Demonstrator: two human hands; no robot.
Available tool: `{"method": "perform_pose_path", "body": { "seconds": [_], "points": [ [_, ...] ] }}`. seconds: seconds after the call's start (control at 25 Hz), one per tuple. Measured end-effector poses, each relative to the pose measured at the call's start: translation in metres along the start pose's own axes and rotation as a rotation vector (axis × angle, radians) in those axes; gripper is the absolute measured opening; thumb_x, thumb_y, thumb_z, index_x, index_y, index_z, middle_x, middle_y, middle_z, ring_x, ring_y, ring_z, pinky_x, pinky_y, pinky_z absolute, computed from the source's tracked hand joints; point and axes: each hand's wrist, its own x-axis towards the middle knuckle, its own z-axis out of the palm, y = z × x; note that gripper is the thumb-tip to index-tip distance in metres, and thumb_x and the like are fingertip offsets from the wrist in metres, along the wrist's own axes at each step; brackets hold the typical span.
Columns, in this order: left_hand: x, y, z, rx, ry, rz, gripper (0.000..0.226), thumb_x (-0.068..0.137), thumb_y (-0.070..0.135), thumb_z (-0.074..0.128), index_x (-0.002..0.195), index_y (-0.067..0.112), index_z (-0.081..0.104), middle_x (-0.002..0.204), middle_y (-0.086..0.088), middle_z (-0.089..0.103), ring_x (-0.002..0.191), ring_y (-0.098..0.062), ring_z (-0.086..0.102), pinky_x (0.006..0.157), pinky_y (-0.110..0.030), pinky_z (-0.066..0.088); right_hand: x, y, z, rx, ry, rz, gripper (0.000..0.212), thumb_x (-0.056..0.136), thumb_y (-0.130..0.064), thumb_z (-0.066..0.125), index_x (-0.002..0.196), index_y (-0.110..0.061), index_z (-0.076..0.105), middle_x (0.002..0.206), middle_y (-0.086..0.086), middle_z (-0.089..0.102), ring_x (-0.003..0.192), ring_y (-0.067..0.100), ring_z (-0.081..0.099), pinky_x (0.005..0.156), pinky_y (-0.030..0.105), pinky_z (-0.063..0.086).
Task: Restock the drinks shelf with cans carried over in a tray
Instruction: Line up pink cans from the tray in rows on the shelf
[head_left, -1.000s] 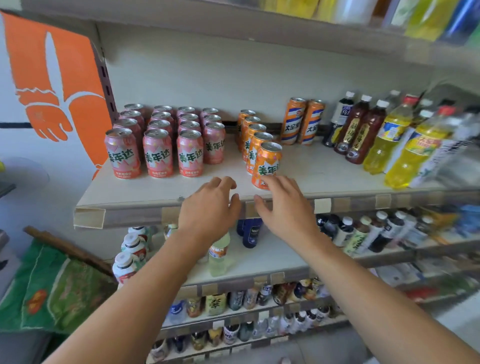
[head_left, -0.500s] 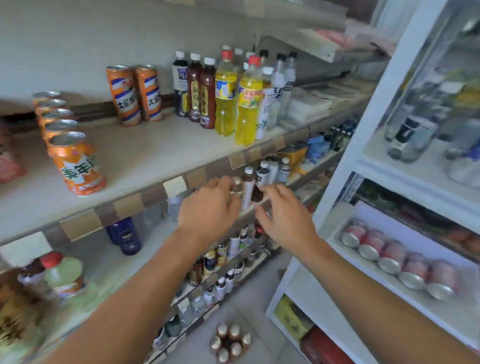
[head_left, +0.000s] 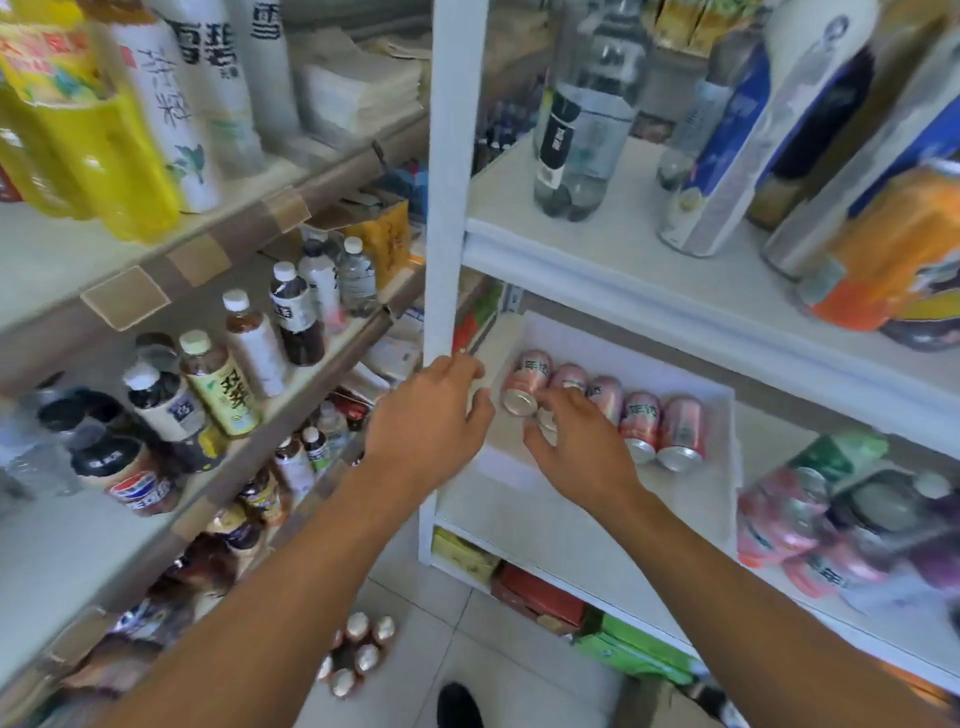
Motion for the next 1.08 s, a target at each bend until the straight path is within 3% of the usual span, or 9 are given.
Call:
{"method": "perform_pose_path", "body": {
  "seconds": [0.2,0.4,0.56,0.76,0.96,1.08],
  "points": [
    [0.033,0.047,0.061,-0.1,-0.01,0.14,0.028,0.094,0.034,0.045,0.112,0.018,0.059,0.107,-0.005,0.063,0.092,-0.03,0.062,0.069,-0.039,0.051,0.005,0.091,-0.01,-0.141,-0.068,0.23,0.042,0.087,-0.041,0.048,0.12,-0.016,0.054,0.113,0.01,0.058,0.105,0.031,0.058,0.078,0.041,0.053],
    [0.051,0.074,0.107,-0.11,-0.018,0.174,0.023,0.093,0.032,0.049,0.111,0.021,0.059,0.109,-0.004,0.062,0.094,-0.031,0.06,0.062,-0.032,0.038,0.009,0.16,-0.01,-0.298,-0.178,0.404,0.06,0.09,-0.039,0.056,0.141,-0.012,0.037,0.134,0.016,0.046,0.119,0.037,0.049,0.091,0.041,0.046],
    [0.064,0.077,0.143,-0.151,-0.06,0.175,0.023,0.092,0.033,0.049,0.11,0.023,0.058,0.106,-0.002,0.063,0.094,-0.029,0.06,0.059,-0.031,0.039,0.013,0.192,0.002,-0.475,-0.237,0.366,0.076,0.091,-0.037,0.06,0.15,-0.01,0.021,0.152,0.016,0.026,0.136,0.035,0.03,0.107,0.043,0.038],
    [0.071,0.074,0.163,-0.173,-0.094,0.198,0.025,0.09,0.03,0.05,0.112,0.021,0.058,0.104,-0.002,0.064,0.091,-0.031,0.063,0.058,-0.032,0.044,0.021,0.212,0.018,-0.731,-0.317,0.4,0.097,0.086,-0.046,0.063,0.154,-0.01,0.003,0.158,0.018,0.014,0.146,0.034,0.015,0.118,0.051,0.009],
    [0.073,0.073,0.167,-0.182,-0.114,0.189,0.023,0.091,0.03,0.049,0.111,0.021,0.058,0.103,-0.001,0.065,0.089,-0.03,0.063,0.06,-0.036,0.051,0.03,0.216,0.029,-0.853,-0.371,0.386,0.109,0.085,-0.046,0.066,0.153,-0.012,-0.011,0.159,0.026,0.005,0.146,0.038,0.016,0.118,0.055,0.004],
    [0.073,0.073,0.166,-0.208,-0.111,0.17,0.025,0.092,0.029,0.05,0.113,0.02,0.059,0.105,-0.001,0.067,0.09,-0.029,0.064,0.062,-0.038,0.053,0.037,0.216,0.038,-0.834,-0.347,0.414,0.099,0.09,-0.033,0.062,0.153,-0.01,-0.011,0.157,0.031,0.004,0.144,0.043,0.017,0.119,0.049,0.012]
  ]
}}
